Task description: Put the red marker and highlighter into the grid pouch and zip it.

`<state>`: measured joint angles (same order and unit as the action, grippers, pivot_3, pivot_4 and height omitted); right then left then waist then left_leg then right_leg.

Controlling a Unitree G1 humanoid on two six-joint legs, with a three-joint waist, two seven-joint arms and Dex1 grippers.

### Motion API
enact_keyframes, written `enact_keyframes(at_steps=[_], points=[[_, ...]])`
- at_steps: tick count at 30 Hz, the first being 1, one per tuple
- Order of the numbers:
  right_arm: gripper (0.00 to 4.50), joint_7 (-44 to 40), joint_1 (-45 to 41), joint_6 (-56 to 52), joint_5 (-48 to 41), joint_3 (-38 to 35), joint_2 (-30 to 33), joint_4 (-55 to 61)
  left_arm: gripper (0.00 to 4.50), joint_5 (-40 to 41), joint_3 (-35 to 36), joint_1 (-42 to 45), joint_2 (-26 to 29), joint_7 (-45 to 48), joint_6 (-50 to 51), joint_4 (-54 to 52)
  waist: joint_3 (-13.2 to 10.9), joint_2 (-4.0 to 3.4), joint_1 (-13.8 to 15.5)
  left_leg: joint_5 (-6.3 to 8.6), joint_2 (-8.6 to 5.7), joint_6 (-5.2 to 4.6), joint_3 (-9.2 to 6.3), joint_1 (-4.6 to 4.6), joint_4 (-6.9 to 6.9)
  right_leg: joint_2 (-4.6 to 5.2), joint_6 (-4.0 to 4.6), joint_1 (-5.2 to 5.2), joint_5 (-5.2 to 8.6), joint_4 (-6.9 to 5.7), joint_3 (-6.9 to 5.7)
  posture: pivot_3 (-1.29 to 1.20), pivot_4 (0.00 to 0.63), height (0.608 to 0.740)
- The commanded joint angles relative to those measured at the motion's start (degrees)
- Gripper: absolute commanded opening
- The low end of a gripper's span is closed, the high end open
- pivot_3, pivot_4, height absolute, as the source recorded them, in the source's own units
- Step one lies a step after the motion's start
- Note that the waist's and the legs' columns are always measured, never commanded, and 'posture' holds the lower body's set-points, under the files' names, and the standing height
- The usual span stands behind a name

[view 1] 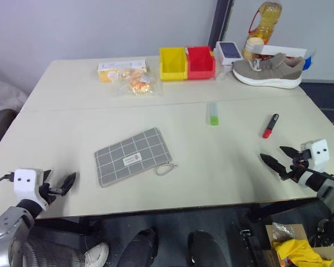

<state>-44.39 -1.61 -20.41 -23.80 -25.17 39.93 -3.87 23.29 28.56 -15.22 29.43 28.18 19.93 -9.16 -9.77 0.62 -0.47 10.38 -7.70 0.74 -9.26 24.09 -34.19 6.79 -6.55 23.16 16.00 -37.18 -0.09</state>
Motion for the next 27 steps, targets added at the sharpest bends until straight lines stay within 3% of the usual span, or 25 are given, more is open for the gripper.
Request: enact_keyframes(at_steps=[1,9,13,16,22,27], points=[[4.27,-0.29,-1.39,1.02,-0.64,-0.05,0.29,0.33,4.45,0.90,1.31,-0.44,-0.22,-0.78,0.24,-2.81,0.00,0.00,0.01,0.00,0.00,0.00,0.00,0.00,0.00,0.00,0.00,0.00,0.00,0.00,0.00,0.00,0.150,0.740],[4.27,0.65,-3.78,-1.62,-2.05,3.81,-1.69,6.30,4.45,0.25,1.54,0.61,-0.66,-1.50,-1.63,-1.96,0.00,-0.01,-0.05,0.00,0.01,0.00,0.01,0.00,0.00,0.00,0.01,0.01,0.00,0.01,0.00,0.00,0.150,0.740],[4.27,1.23,-6.02,-4.31,-3.62,9.15,-4.85,13.01,4.45,1.10,2.00,1.09,-1.96,-1.49,-4.16,-2.01,0.00,-0.01,-0.13,0.00,0.04,0.00,0.02,0.01,0.00,-0.02,0.01,0.03,0.00,0.01,0.01,0.00,0.150,0.740],[3.38,2.74,-8.03,-6.52,-4.51,13.63,-7.88,18.31,4.50,0.89,0.71,-0.54,-2.18,0.46,-5.94,-2.97,0.00,-0.01,-0.09,0.00,0.05,0.00,0.02,0.04,0.00,-0.03,0.01,0.05,0.00,0.01,0.01,0.00,0.150,0.740],[0.21,7.70,-11.83,-10.52,-0.17,24.86,-12.24,22.54,4.50,0.43,-0.53,-1.34,-1.71,2.63,-7.97,-2.47,0.02,0.02,0.12,0.01,0.04,0.00,0.01,0.15,0.00,-0.03,0.02,0.16,-0.01,0.07,0.00,0.00,0.150,0.740],[0.09,12.24,-18.29,-10.95,5.74,36.00,-20.52,19.38,4.50,-2.20,-2.02,-1.20,0.27,5.22,-11.00,-0.84,0.01,0.00,-0.24,0.01,0.06,0.01,0.00,0.15,0.03,-0.07,0.07,0.22,-0.03,0.04,0.00,0.00,0.150,0.740]])
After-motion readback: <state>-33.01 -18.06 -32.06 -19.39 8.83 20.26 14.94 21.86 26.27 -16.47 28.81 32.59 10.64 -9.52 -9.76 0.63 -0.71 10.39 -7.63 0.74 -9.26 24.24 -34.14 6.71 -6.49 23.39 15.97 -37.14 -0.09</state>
